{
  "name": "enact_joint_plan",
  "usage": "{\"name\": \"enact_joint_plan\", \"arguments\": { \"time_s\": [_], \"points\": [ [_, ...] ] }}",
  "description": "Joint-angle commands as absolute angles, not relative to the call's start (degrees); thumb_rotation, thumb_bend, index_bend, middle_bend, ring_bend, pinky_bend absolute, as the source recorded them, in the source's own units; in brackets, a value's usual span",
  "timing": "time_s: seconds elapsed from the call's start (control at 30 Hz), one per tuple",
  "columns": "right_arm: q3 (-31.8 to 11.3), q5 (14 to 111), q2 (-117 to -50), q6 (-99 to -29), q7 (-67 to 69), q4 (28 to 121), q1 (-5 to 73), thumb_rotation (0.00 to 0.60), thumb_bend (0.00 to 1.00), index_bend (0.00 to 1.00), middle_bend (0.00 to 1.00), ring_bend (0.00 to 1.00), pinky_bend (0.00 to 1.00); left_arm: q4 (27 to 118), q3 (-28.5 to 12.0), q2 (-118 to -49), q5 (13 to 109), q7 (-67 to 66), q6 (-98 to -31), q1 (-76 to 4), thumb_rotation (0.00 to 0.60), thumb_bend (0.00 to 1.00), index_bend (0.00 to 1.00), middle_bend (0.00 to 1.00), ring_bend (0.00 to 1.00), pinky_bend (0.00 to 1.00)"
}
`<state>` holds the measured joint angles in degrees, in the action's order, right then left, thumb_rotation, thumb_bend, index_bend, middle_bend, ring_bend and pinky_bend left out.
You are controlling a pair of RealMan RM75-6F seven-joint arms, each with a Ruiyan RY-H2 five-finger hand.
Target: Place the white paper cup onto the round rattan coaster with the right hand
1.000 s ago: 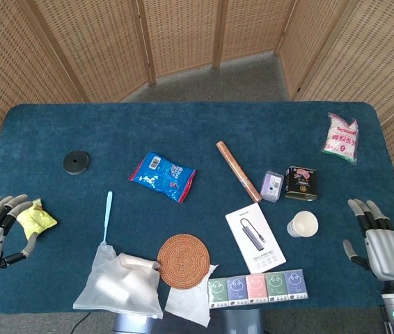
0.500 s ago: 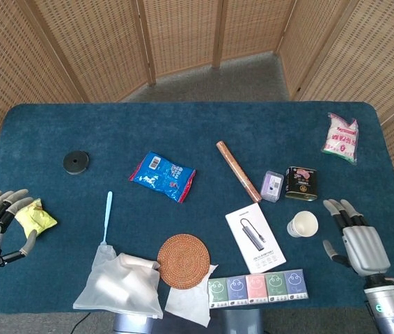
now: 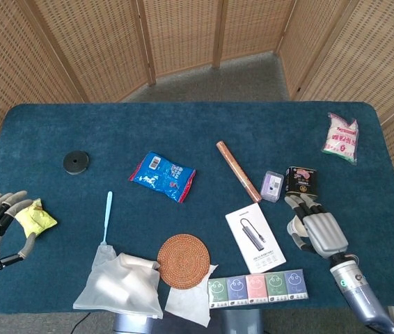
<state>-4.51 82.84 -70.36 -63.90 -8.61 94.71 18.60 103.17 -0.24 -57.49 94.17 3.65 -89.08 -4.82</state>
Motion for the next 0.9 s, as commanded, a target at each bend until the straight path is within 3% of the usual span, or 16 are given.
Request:
{"name": "enact_joint_plan", "arguments": {
  "time_s": [0.03,0.67,0.77,0.9],
  "points": [
    [-4.2,82.3,-70.8,-63.2,-8.9,94.1,19.0,0.600,0.43,0.00,0.03,0.00,0.21,103.2,-0.3,-57.5,93.8,3.7,-88.8,-4.9,0.250,0.48,0.18,0.15,0.14,0.10],
    [-2.5,80.8,-72.9,-62.0,-4.3,88.1,19.4,0.600,0.43,0.00,0.02,0.00,0.22,103.3,-0.8,-58.6,93.2,3.2,-86.5,-6.5,0.250,0.48,0.17,0.15,0.14,0.10],
    [-2.4,80.7,-73.4,-61.4,-3.3,87.4,19.7,0.600,0.43,0.01,0.05,0.05,0.33,103.3,-0.8,-58.6,93.3,3.1,-86.7,-6.4,0.248,0.48,0.17,0.15,0.14,0.10],
    [-2.1,80.2,-73.5,-59.3,-2.5,86.7,20.7,0.600,0.44,0.13,0.14,0.20,0.51,103.2,-0.8,-58.8,93.3,3.4,-87.0,-6.3,0.247,0.48,0.17,0.15,0.14,0.10]
  ]
}}
